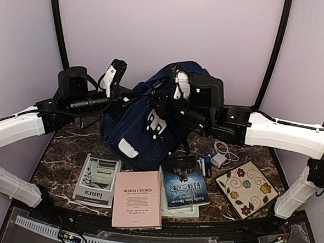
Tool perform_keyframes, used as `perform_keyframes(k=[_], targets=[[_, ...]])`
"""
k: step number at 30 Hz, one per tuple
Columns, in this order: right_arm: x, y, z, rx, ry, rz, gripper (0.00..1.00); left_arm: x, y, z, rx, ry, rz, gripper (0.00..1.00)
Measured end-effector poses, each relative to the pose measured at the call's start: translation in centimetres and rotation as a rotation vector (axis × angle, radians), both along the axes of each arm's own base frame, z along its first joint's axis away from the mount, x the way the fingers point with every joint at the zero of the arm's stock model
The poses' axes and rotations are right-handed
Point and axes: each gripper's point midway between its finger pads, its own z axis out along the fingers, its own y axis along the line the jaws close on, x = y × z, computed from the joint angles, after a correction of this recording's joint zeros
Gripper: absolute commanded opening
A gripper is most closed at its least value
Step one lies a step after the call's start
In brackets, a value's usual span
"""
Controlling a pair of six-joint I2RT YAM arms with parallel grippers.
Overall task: Pack the student bag
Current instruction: Unzip the largest pocket of the student bag.
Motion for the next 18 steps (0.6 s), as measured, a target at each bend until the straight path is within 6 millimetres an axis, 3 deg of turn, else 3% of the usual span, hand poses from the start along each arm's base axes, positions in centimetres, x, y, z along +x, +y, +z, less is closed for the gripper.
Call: perform_keyframes(k=[5,11,13,15,18], targets=[[0.7,1.2,-1.6,-0.025,0.019,-0.008,0.29,0.1,-0.1,-0.1,0.001,0.001,0.0,0.0],[1.6,1.3,-1.4,-0.028,0.02,-0.052,0.24,0.2,-0.2,-0.1,-0.002,-0.002,0.001,0.0],[1.7,1.2,-1.4,-0.024,0.026,-0.063,0.17,0.2,-0.2,-0.1,-0.002,-0.002,-0.002,0.0],[1.8,1.1,-1.4,-0.015,0.032,-0.073,0.0,0.2,-0.2,-0.1,-0.002,-0.005,-0.003,0.0],[1.9,1.0,-1.2,-0.01,0.029,-0.076,0.0,0.3,-0.3,-0.1,-0.002,-0.008,-0.003,0.0]])
